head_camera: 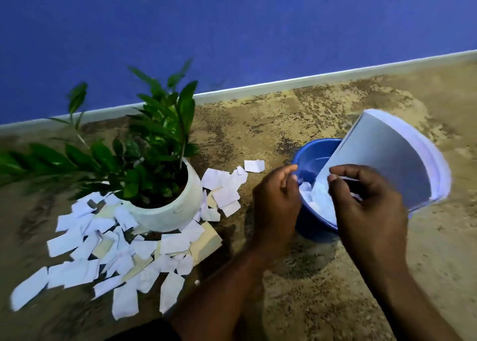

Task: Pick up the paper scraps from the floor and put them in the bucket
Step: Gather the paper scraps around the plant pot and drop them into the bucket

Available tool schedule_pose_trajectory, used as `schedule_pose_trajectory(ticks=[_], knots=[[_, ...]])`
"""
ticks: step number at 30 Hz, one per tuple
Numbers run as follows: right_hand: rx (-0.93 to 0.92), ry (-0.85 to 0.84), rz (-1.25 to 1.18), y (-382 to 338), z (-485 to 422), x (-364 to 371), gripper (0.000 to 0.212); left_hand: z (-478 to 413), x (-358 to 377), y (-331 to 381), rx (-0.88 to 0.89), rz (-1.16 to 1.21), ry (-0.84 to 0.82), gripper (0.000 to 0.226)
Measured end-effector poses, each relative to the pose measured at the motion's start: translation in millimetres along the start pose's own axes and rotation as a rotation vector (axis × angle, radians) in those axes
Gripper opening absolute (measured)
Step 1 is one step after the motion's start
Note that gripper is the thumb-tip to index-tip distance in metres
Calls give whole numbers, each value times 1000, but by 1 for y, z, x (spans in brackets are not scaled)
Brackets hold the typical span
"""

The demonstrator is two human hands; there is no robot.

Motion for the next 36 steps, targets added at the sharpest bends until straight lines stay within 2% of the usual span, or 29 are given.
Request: schedule_pose_trajectory(ticks=[3, 7, 11, 14, 18, 23, 27, 30, 33, 36], knots=[[-173, -139, -31, -7, 34, 29, 9, 5, -42, -65, 42, -180, 67, 26], [-167, -363, 78, 21, 78, 92, 12, 28, -97, -172, 49, -560, -55, 39], [-122, -582, 258, 60, 113, 149, 47, 43, -122, -233, 17, -897, -85, 65], [-150, -686, 356, 86, 129, 184, 72, 42, -123, -256, 29, -919, -89, 76], [-257, -752, 567, 111, 133, 221, 95, 43, -122, -268, 125, -868, -49, 72], [-255, -830, 663, 123, 136, 256, 107, 42, -123, -267, 134, -868, -35, 72], [-337, -807, 678, 116, 146, 275, 95, 41, -124, -270, 163, -851, -27, 77], [-419, -742, 697, 110, 153, 279, 65, 43, -123, -271, 191, -858, -6, 79], [-442, -698, 649, 110, 152, 276, 34, 45, -123, -273, 234, -868, 7, 69], [-403, -701, 512, 114, 148, 269, 23, 46, -124, -271, 245, -863, 10, 60]])
Point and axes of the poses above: each hand's wrist, its own z-axis away from the middle knuckle, its own x-axis out of the palm, y = z × x, the point moved 3 cm from there along -z, towards the middle knuckle, and after that the axes turned 15 degrees about y, right-handed, at the moved point
